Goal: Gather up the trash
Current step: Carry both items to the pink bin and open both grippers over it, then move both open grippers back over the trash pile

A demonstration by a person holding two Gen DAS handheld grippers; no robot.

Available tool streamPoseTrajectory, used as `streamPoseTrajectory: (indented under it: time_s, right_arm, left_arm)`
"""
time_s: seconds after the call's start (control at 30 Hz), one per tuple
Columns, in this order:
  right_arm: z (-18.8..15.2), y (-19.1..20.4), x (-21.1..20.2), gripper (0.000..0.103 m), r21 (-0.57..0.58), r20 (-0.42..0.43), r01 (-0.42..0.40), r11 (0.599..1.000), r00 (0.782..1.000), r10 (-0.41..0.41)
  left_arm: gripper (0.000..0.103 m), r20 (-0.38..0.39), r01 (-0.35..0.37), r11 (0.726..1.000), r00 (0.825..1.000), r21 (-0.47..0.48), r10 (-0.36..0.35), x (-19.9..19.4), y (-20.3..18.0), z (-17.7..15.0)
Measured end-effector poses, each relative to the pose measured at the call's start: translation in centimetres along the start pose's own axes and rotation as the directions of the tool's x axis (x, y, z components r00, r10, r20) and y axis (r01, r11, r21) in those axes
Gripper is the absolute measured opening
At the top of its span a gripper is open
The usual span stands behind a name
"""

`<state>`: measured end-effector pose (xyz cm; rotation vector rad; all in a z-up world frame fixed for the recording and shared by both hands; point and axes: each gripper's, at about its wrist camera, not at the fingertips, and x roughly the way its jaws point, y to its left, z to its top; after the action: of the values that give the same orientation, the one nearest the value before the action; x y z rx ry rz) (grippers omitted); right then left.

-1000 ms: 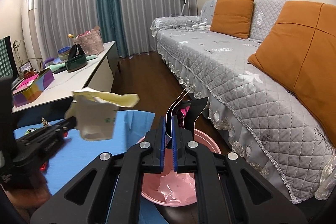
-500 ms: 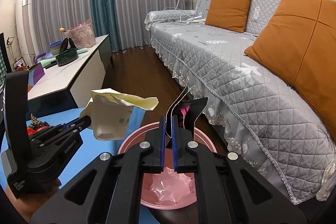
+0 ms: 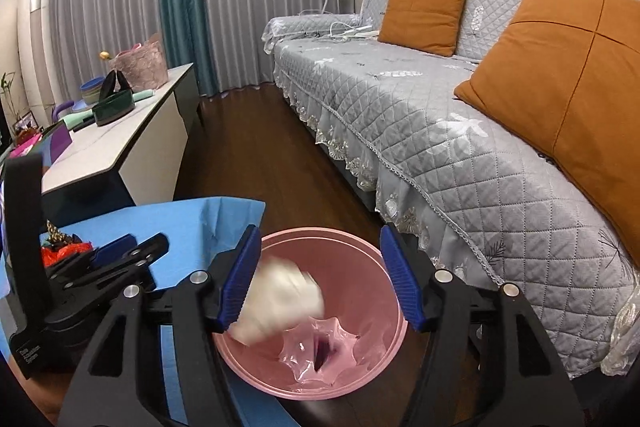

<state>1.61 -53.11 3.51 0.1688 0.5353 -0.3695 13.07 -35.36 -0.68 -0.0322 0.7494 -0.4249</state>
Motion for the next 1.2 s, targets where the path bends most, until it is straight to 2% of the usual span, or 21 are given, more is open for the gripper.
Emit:
streamPoseTrajectory:
  time_s: [0.3, 0.47, 0.63, 0.77, 0.97, 1.07, 1.2]
  right_arm:
    - [0.7, 1.5, -1.5, 0.062, 0.009, 0.045, -0.003, 1.000, 0.999, 0.002]
    - [0.8, 4.0, -3.9, 0.061, -0.021, 0.162, -0.017, 1.000, 0.987, 0.020]
    - [1.0, 6.2, -5.6, 0.054, -0.021, 0.209, -0.071, 0.997, 0.975, 0.074]
    - [0.9, 9.2, -6.4, 0.044, -0.032, 0.183, -0.162, 0.986, 0.969, 0.165]
    - [-0.3, 14.7, -6.4, 0.044, -0.062, 0.133, -0.277, 0.959, 0.950, 0.283]
    - [-1.6, 17.8, -5.9, 0.040, -0.065, 0.088, -0.353, 0.934, 0.930, 0.357]
    - [-3.2, 22.0, -5.1, 0.040, -0.082, 0.032, -0.427, 0.901, 0.902, 0.430]
  left_arm:
    - [0.043, 0.051, -0.012, 1.000, 0.999, 0.021, 0.011, -3.6, 2.4, -0.9]
    - [0.043, 0.099, -0.030, 0.999, 0.995, 0.023, 0.028, -6.9, 4.5, -1.8]
    - [0.043, 0.133, -0.071, 0.997, 0.989, 0.010, 0.069, -10.5, 7.8, -2.5]
    - [0.043, 0.169, -0.118, 0.993, 0.979, 0.013, 0.114, -13.9, 11.1, -3.1]
    - [0.043, 0.211, -0.200, 0.980, 0.957, -0.020, 0.199, -18.5, 17.4, -4.0]
    - [0.043, 0.222, -0.247, 0.966, 0.940, -0.075, 0.258, -19.8, 21.0, -5.1]
    - [0.043, 0.195, -0.298, 0.942, 0.926, -0.153, 0.325, -19.9, 25.5, -7.3]
